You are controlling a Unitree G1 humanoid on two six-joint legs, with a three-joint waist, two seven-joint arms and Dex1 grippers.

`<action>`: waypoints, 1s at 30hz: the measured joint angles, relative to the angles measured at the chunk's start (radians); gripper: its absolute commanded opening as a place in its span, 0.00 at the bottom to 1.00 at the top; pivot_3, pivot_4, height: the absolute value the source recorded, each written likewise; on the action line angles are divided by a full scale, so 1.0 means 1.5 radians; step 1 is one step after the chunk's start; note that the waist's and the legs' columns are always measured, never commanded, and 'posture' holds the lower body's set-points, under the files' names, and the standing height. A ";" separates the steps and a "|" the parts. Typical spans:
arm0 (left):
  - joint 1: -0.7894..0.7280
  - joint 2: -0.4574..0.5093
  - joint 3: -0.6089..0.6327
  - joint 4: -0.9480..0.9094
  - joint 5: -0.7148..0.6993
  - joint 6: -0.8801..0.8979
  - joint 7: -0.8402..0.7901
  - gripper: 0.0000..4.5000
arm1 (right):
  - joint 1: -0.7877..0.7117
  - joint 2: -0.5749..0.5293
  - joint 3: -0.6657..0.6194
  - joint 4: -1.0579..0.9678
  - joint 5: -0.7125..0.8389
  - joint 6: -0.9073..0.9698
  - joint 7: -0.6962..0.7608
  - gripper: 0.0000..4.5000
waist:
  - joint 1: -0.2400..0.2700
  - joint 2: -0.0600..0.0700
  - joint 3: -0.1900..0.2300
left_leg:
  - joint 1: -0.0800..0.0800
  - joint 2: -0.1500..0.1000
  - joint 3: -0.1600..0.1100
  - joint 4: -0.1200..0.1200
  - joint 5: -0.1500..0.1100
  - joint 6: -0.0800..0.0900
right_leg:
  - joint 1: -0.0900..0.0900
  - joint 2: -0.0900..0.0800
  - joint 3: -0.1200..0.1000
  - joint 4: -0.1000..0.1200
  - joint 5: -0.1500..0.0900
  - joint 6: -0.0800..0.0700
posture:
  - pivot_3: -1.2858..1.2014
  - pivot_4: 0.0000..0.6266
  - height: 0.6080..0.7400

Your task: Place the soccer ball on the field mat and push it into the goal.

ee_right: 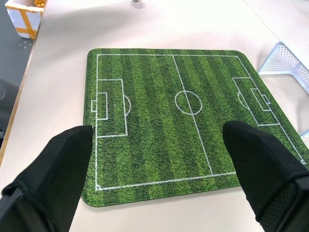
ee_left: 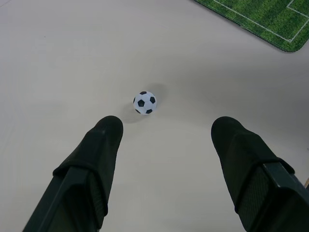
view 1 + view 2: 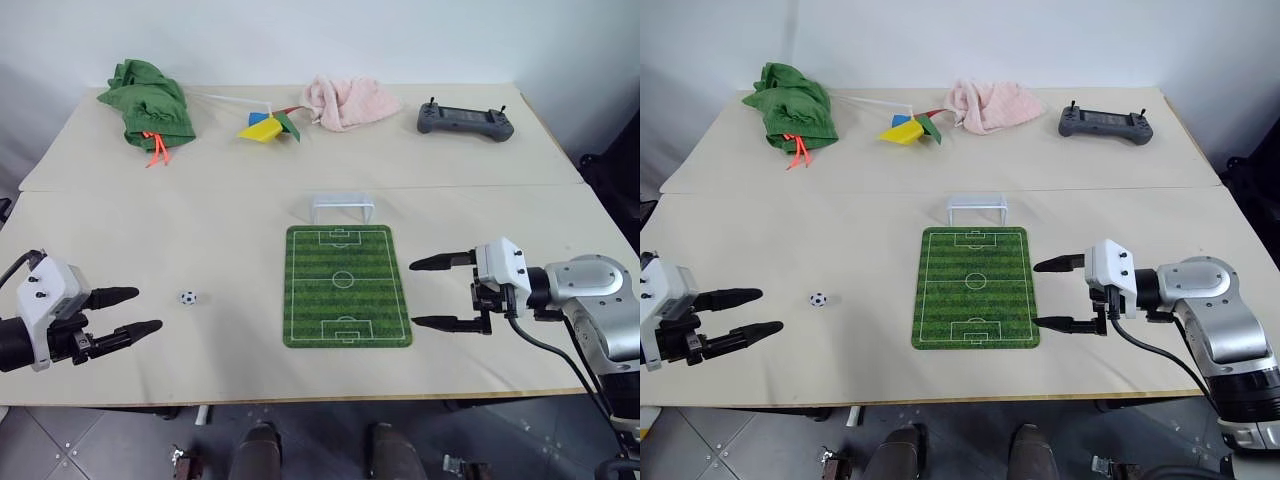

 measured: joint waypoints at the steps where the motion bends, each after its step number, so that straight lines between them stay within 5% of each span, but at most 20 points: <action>1: 0.000 0.000 -0.001 0.000 0.000 0.000 0.000 0.73 | 0.000 0.000 0.000 0.000 0.000 0.001 -0.001 1.00 | 0.000 0.000 0.000 | 0.000 0.000 0.000 0.000 0.000 0.000 | 0.000 0.000 0.000 0.000 0.000 0.000 | 0.52 0.24 1.00; 30: -0.041 -0.010 -0.042 0.009 0.013 0.006 0.058 0.73 | 0.000 0.010 0.000 -0.003 -0.002 0.006 -0.025 1.00 | 0.000 0.000 0.000 | 0.000 0.000 0.000 0.000 0.000 0.000 | 0.000 0.000 0.000 0.001 0.000 0.000 | 0.52 0.24 1.00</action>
